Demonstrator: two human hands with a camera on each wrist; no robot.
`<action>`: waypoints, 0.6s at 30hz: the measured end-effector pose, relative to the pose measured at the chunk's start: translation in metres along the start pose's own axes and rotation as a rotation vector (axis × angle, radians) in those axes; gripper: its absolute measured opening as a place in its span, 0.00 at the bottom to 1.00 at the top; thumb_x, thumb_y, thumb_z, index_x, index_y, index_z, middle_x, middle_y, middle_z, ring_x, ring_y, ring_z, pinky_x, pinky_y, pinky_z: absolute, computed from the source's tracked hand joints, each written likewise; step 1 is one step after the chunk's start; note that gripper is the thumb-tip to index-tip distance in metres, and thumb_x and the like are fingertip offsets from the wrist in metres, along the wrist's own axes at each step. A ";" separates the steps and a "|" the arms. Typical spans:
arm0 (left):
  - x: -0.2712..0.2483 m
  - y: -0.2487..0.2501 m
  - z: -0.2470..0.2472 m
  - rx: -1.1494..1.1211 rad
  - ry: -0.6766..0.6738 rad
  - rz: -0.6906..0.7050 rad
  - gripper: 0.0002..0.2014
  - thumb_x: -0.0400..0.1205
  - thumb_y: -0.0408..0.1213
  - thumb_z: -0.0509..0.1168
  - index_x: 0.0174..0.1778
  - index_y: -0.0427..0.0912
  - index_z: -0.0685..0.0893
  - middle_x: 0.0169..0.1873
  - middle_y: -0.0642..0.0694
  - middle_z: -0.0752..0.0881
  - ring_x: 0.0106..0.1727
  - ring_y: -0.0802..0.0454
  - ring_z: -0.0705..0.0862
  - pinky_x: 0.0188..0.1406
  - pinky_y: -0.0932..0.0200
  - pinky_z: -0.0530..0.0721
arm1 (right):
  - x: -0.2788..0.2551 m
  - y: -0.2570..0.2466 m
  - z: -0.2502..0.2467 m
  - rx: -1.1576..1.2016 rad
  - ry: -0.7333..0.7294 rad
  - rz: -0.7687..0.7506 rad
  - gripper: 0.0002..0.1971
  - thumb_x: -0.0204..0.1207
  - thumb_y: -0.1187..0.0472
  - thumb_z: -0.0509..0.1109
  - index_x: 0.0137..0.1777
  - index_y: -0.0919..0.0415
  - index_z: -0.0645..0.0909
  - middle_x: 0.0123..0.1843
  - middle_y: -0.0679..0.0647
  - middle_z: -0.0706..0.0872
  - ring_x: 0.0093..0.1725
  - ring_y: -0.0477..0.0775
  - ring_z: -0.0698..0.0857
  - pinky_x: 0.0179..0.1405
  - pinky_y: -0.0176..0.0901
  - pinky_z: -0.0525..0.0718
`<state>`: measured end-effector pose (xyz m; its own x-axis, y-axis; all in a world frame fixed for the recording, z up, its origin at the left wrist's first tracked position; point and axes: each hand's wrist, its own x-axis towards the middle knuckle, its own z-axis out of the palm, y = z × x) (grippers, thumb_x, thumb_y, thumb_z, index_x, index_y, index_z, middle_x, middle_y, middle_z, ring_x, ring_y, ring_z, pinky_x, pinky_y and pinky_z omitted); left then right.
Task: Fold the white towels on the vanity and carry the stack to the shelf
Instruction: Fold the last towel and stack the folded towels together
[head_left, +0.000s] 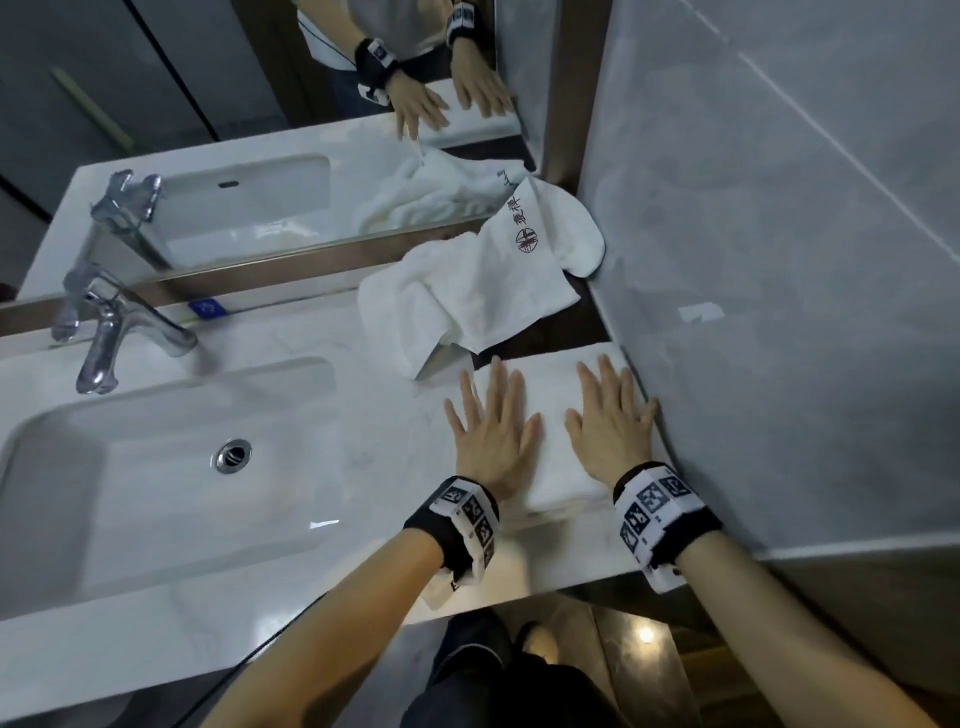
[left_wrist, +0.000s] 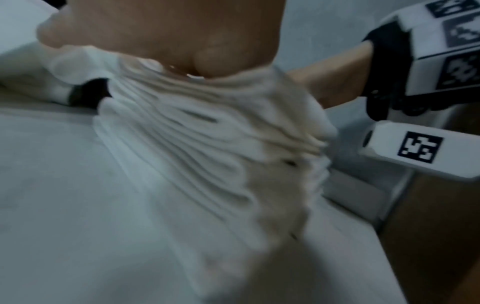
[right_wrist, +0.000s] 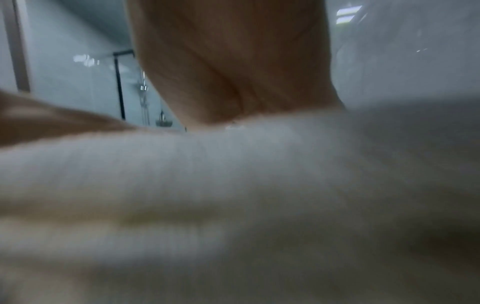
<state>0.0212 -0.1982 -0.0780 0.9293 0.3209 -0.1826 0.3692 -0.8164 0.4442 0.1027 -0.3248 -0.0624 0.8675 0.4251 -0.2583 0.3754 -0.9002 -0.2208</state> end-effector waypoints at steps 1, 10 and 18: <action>0.006 -0.005 -0.011 0.014 0.046 0.005 0.30 0.87 0.52 0.45 0.83 0.47 0.45 0.84 0.51 0.36 0.83 0.41 0.32 0.80 0.38 0.37 | 0.005 -0.006 -0.008 0.036 0.031 0.014 0.30 0.82 0.51 0.56 0.82 0.56 0.54 0.85 0.58 0.50 0.84 0.63 0.50 0.78 0.70 0.53; 0.094 -0.043 -0.092 0.112 0.266 0.079 0.26 0.77 0.35 0.64 0.72 0.42 0.69 0.82 0.44 0.58 0.81 0.40 0.58 0.75 0.45 0.64 | 0.105 -0.039 -0.073 0.313 0.039 0.072 0.23 0.77 0.60 0.63 0.71 0.68 0.71 0.71 0.68 0.74 0.70 0.69 0.73 0.68 0.54 0.73; 0.119 -0.100 -0.090 0.113 0.027 -0.176 0.40 0.79 0.58 0.61 0.82 0.53 0.48 0.83 0.48 0.35 0.83 0.31 0.36 0.76 0.26 0.50 | 0.158 -0.047 -0.069 -0.013 -0.135 -0.101 0.40 0.72 0.75 0.67 0.82 0.56 0.54 0.85 0.56 0.51 0.82 0.64 0.57 0.80 0.56 0.61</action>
<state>0.0952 -0.0349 -0.0656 0.8510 0.4748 -0.2243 0.5241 -0.7949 0.3056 0.2447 -0.2212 -0.0282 0.7737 0.5215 -0.3598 0.4636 -0.8530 -0.2397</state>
